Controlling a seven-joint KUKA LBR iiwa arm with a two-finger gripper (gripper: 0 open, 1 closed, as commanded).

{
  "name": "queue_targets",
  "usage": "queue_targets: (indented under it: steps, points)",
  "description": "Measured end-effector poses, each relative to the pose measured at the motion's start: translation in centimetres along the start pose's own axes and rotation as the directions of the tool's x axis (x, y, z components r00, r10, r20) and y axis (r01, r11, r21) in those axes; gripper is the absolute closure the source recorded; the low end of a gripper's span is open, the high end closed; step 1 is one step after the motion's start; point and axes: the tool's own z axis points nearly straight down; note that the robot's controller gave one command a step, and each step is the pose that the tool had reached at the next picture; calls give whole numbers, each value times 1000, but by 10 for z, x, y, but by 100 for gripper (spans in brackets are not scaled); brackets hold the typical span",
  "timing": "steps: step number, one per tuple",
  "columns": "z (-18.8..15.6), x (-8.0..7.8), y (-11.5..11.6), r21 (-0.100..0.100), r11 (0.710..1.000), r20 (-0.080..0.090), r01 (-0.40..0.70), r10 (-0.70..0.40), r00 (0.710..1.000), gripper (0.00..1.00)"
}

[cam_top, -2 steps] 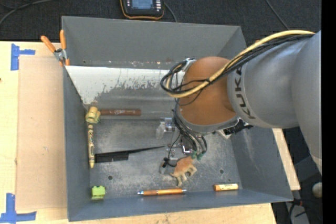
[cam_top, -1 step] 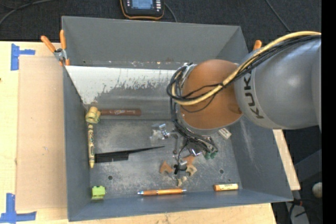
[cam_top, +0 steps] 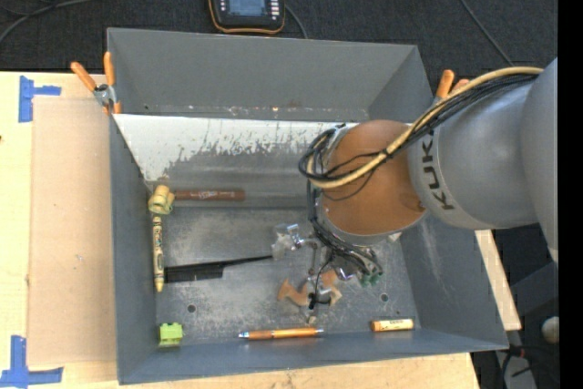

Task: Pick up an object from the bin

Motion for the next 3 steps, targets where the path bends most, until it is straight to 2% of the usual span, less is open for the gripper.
queue_targets:
  steps: [1,2,3]
  points:
    - [9,-14,-3,1,986,-4,-168,168,986,0]
    - [-92,32,39,-3,999,-11,40,-40,999,0]
    - [-20,-6,14,0,992,-1,-124,124,992,0]
